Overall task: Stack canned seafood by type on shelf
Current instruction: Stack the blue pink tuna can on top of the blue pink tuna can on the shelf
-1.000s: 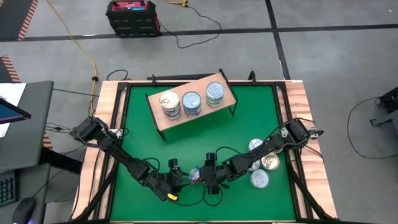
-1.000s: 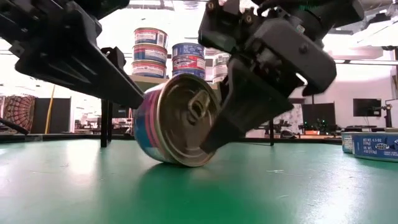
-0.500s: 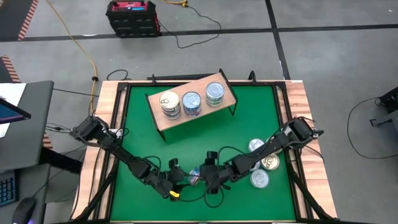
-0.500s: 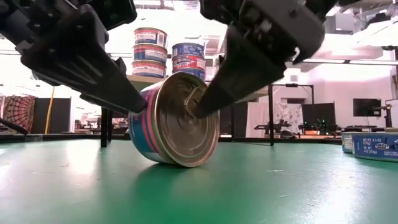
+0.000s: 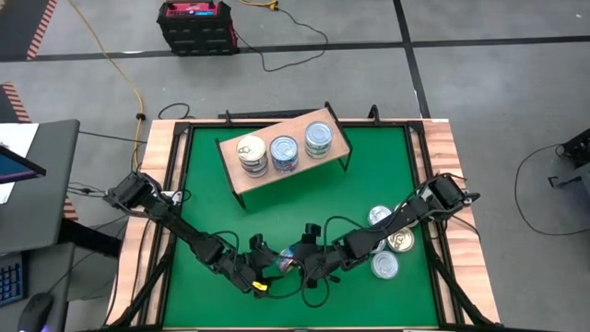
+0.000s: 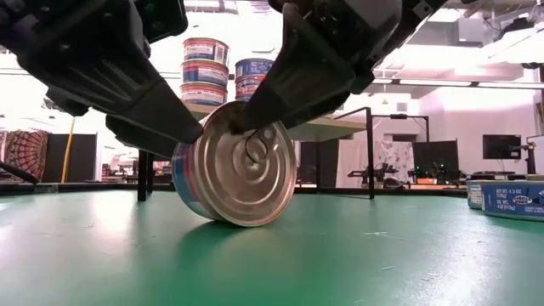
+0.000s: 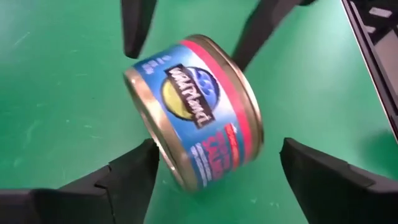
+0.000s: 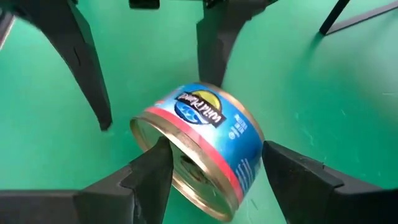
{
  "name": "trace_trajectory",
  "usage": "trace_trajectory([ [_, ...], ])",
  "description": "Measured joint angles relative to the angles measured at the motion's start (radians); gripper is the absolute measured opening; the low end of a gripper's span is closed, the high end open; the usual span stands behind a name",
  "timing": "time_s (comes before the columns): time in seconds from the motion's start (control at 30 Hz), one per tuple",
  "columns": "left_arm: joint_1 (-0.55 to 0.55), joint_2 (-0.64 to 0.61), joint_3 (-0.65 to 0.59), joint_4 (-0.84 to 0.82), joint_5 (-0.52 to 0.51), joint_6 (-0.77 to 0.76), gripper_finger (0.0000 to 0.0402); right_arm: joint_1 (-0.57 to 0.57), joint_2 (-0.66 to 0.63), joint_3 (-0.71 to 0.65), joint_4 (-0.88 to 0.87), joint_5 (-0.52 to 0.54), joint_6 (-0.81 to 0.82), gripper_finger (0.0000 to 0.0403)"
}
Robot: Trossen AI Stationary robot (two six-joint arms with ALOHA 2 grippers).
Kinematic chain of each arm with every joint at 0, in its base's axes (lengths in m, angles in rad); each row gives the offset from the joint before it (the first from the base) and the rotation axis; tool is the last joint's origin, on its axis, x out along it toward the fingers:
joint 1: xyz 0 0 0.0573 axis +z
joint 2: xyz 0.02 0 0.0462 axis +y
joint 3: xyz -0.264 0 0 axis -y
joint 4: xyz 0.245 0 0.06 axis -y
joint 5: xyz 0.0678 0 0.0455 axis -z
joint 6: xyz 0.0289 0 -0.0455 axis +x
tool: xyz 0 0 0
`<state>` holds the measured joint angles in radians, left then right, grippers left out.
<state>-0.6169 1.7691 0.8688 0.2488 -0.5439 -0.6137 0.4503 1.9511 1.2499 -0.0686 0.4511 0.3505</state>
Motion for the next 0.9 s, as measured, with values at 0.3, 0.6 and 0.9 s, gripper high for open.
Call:
trace_trajectory([
  [0.3,0.015,0.000,0.000,-0.020,-0.089,0.005,0.0334,0.000,0.000,0.000,0.024,-0.002,0.013,0.0276],
  [0.6,0.030,0.000,0.000,-0.019,-0.043,0.127,0.0258,0.008,0.000,0.000,0.026,-0.008,-0.008,0.0276],
  [0.9,0.030,-0.069,-0.002,-0.102,-0.003,0.189,0.0186,0.058,-0.128,0.000,-0.014,0.016,-0.042,0.0276],
])
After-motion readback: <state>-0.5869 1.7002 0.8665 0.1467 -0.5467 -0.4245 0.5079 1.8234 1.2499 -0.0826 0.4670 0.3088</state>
